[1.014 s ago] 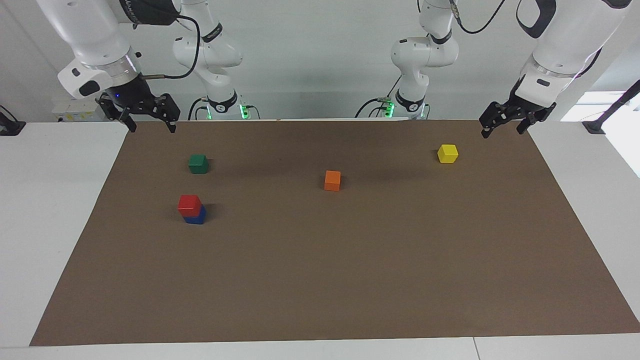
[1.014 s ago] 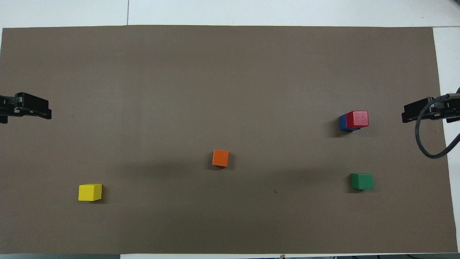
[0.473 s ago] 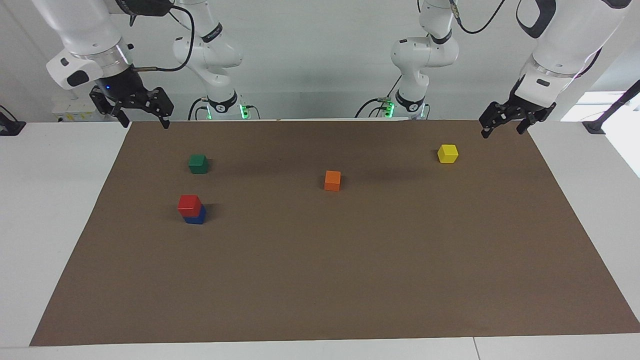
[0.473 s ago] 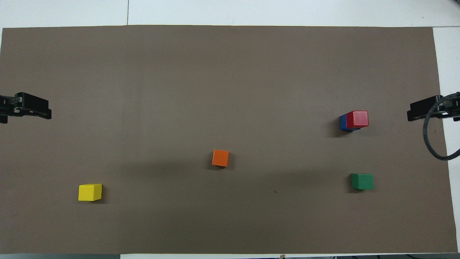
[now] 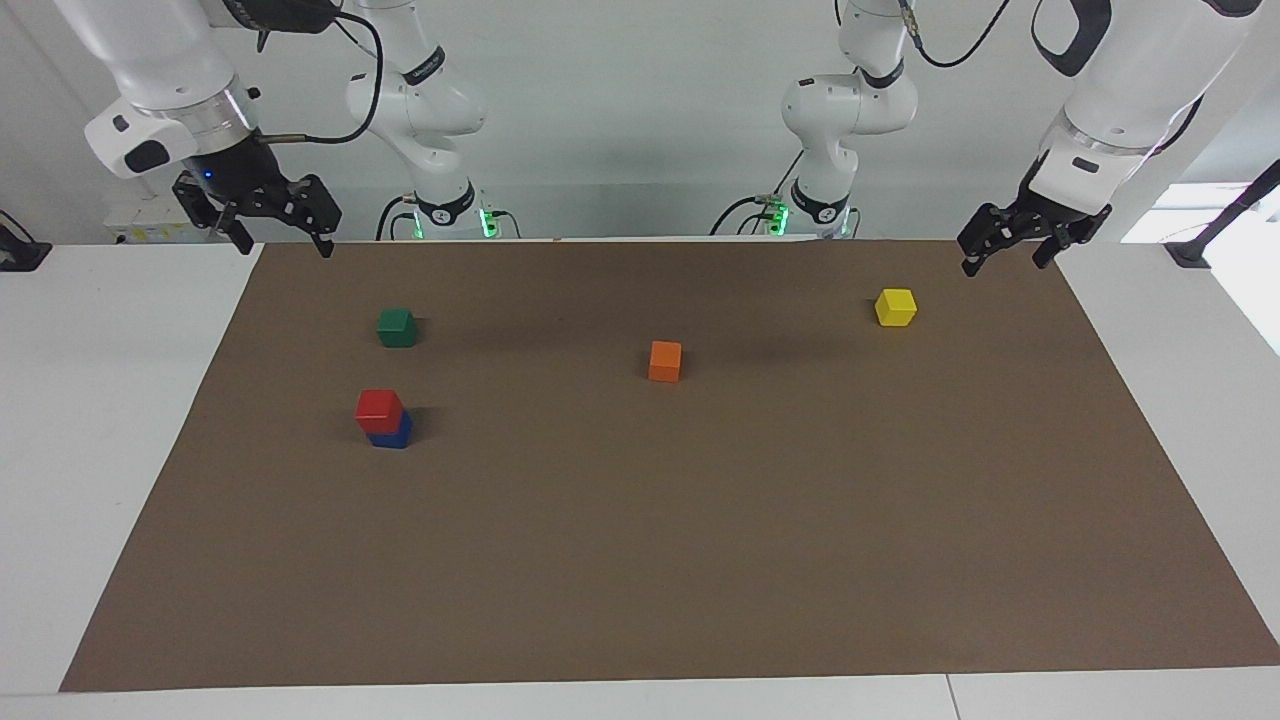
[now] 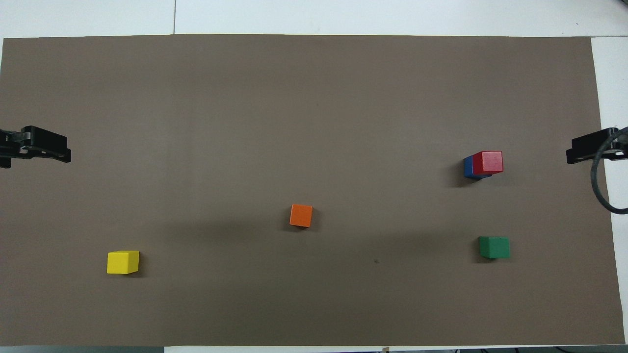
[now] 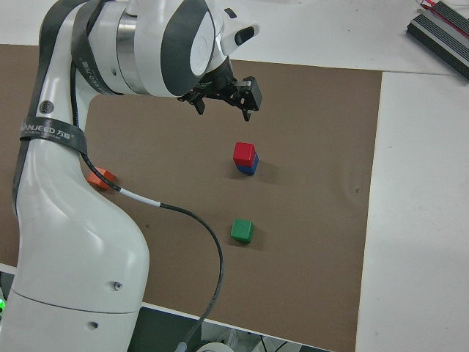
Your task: Transfer red block to right arm and stack on blue block
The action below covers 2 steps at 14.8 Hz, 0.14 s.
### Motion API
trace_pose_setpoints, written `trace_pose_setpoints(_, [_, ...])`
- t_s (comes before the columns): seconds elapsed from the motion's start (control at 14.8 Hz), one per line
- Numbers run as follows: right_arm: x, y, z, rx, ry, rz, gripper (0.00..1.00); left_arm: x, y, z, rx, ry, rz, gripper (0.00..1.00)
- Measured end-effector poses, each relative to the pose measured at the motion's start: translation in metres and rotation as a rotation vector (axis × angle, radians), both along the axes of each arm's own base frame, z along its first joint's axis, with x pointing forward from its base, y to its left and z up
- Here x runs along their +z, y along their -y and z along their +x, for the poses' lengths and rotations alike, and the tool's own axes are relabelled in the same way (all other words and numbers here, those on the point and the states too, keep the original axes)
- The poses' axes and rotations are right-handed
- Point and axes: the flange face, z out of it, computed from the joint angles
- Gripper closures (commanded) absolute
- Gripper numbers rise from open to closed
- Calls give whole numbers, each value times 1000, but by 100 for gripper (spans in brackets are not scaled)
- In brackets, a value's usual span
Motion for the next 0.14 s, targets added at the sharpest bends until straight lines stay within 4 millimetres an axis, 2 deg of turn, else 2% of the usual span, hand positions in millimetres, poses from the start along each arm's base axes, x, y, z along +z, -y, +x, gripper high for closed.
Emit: trace_pose_setpoints(0.14, [0,1,0,-2,0,0,0,0,0,1,0,5,0,0])
